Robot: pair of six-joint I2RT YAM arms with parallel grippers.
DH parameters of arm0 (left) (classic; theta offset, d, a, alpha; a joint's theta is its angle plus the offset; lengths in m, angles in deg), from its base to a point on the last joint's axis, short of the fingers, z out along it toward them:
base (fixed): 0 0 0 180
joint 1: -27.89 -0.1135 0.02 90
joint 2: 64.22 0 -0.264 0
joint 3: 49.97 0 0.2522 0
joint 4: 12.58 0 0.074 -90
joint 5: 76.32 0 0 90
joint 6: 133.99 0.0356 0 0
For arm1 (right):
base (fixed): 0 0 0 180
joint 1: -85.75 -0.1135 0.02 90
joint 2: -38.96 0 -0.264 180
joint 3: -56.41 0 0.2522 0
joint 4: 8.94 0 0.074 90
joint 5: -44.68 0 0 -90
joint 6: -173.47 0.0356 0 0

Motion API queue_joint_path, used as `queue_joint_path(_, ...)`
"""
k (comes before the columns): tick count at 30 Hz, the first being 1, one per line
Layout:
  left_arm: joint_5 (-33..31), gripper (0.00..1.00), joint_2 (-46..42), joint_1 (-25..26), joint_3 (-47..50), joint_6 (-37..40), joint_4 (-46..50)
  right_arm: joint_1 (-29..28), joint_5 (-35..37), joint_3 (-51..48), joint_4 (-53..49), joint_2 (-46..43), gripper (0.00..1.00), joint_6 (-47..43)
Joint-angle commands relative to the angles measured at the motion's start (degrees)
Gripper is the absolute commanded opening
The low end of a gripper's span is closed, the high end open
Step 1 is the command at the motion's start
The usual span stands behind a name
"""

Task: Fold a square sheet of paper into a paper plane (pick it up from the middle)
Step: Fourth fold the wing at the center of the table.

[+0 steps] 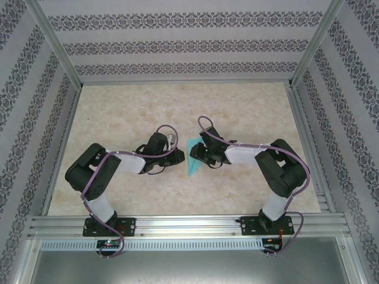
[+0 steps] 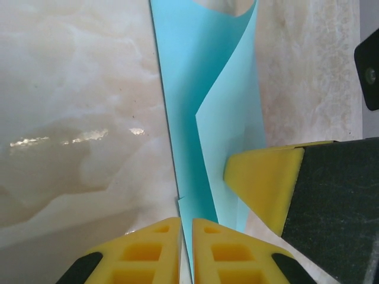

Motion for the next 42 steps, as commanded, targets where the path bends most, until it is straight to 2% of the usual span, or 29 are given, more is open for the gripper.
queue_joint_path(1,0.0,0.14,-1.1,-0.9,-2.3,0.1,-0.1,-1.0,4.1,-1.9,-10.2,5.6,0.40,-1.0)
queue_joint_path(7,1.3,0.12,1.8,-1.9,-5.6,0.0,0.0,-1.7,4.9,-1.4,-10.9,7.0,0.42,-0.9)
queue_joint_path(18,3.6,0.05,7.1,-2.4,-8.6,0.0,0.4,-2.0,4.6,-2.0,-9.7,7.2,0.39,-0.2)
queue_joint_path(32,2.3,0.05,8.5,-2.5,-10.5,2.0,3.8,-2.0,3.2,-2.8,-7.3,5.9,0.39,-0.8)
queue_joint_path(42,2.9,0.05,9.7,-2.4,-12.3,3.4,6.2,-1.9,2.8,-2.9,-7.3,5.5,0.35,-1.6)
